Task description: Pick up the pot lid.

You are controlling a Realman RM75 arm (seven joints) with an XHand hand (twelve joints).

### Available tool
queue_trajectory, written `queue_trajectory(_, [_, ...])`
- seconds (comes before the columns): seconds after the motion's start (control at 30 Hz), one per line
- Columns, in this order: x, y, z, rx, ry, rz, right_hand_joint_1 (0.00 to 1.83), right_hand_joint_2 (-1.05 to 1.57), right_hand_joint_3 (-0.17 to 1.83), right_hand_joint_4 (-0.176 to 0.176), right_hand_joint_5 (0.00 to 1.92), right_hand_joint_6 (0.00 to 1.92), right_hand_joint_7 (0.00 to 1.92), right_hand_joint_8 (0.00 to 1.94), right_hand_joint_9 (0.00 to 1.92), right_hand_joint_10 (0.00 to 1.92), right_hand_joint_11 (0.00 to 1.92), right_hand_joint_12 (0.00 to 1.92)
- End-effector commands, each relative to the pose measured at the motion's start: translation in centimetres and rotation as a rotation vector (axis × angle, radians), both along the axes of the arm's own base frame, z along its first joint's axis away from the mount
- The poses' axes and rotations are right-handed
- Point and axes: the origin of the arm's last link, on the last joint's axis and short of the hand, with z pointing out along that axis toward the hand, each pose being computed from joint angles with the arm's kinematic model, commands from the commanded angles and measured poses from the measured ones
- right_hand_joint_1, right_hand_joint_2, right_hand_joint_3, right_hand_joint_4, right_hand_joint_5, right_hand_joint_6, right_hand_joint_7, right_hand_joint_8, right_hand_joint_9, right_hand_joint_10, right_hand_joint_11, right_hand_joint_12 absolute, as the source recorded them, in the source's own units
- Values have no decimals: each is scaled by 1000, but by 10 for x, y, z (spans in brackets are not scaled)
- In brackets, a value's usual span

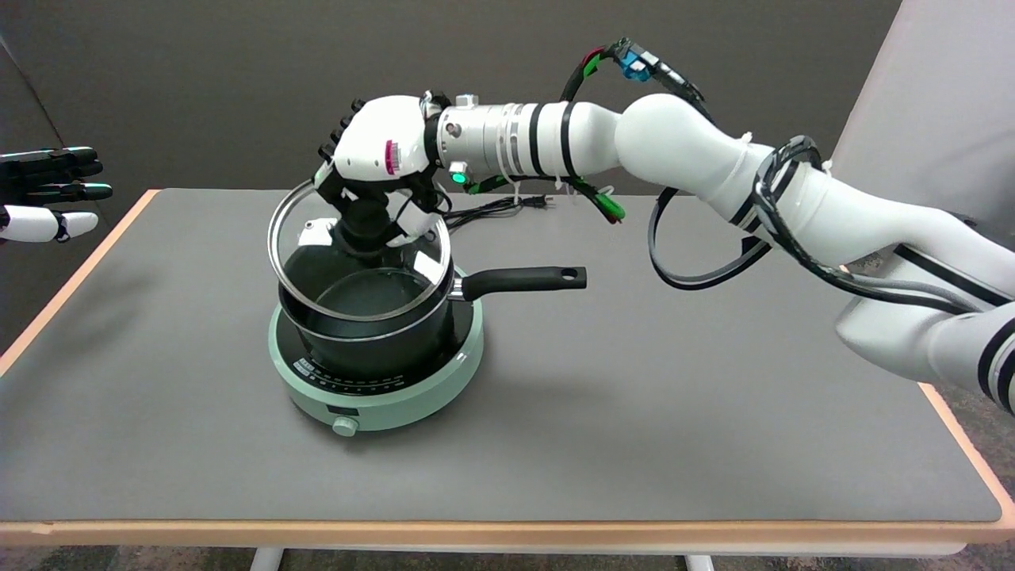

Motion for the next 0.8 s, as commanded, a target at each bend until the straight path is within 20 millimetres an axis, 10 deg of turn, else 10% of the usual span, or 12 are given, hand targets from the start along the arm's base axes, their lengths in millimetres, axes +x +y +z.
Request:
queue_trajectory(0.03, [12, -6, 13, -32, -20, 12, 1207, 990, 375, -46, 764, 1305, 996, 1146, 905, 1370, 632, 1047])
queue_trajectory(0.8, [76, -11, 104, -203, -325, 61, 1213, 941, 467, -52, 783, 1285, 999, 1193, 898, 1453, 676, 1044])
